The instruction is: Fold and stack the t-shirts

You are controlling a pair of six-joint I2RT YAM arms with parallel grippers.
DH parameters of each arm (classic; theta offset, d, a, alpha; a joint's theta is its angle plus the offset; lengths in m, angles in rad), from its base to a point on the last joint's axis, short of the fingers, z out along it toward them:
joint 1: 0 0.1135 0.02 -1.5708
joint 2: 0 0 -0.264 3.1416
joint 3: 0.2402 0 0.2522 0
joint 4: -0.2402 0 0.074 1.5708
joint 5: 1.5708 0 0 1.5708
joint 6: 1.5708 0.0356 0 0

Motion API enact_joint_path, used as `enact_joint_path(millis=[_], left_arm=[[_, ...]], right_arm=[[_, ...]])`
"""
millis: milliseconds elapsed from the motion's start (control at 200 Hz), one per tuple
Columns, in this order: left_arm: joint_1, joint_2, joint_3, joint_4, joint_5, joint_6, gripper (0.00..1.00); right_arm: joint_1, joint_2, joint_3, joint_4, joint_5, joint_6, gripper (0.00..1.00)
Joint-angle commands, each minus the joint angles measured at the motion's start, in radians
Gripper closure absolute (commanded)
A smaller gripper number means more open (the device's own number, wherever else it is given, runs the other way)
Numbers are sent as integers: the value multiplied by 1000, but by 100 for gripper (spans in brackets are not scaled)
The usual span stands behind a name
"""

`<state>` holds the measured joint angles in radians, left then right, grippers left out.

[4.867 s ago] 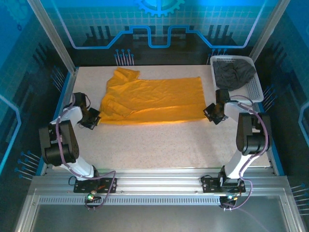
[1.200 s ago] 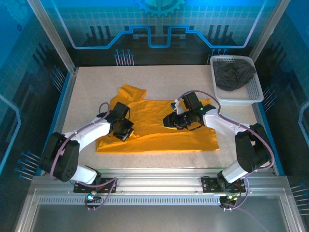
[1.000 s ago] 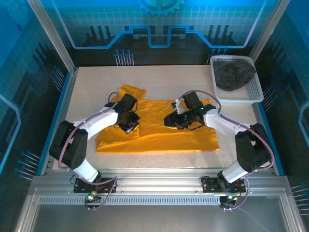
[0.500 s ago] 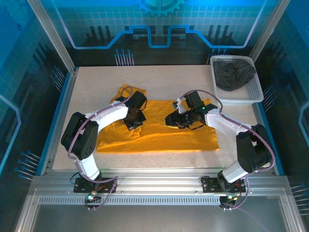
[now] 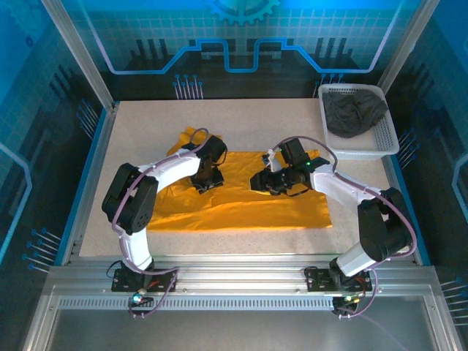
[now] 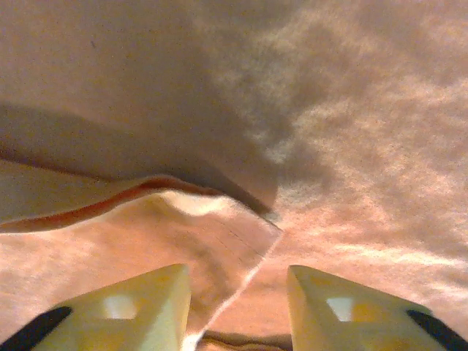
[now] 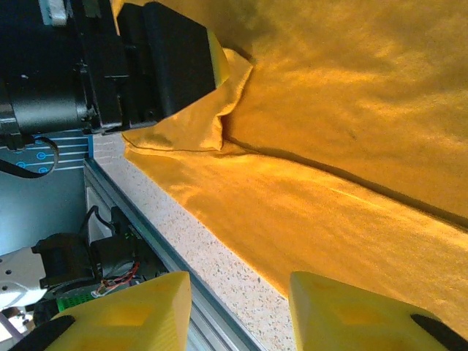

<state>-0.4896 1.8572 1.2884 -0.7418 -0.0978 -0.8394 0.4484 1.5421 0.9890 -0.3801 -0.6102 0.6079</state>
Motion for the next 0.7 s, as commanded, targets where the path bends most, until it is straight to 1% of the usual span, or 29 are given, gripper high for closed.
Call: enact_joint_path(millis=[0, 50, 90, 205, 315, 395, 500, 565, 695], left_arm=[[-6, -83, 10, -48, -109, 17, 52], [3, -150, -23, -30, -133, -5, 50], [22, -202, -69, -2, -121, -38, 49], [129, -337, -272, 145, 12, -178, 49], [236, -430, -447, 292, 90, -259, 48], [302, -457, -513, 344, 121, -268, 48], [360, -458, -572, 431, 161, -247, 48], [380, -443, -591, 467, 180, -235, 48], [399, -413, -603, 489, 172, -217, 50]], right_arm=[[-11, -13, 13, -27, -9, -17, 59], [-11, -25, 10, -12, -16, -17, 59], [-11, -39, 5, 15, -33, -15, 58], [-3, -75, -3, 98, -79, -7, 56], [11, -60, 23, 104, -93, -13, 55], [20, -34, 44, 93, -100, -17, 55], [28, -18, 60, 90, -99, -19, 55], [33, -11, 66, 87, -99, -18, 55], [34, -2, 68, 81, -95, -17, 54]])
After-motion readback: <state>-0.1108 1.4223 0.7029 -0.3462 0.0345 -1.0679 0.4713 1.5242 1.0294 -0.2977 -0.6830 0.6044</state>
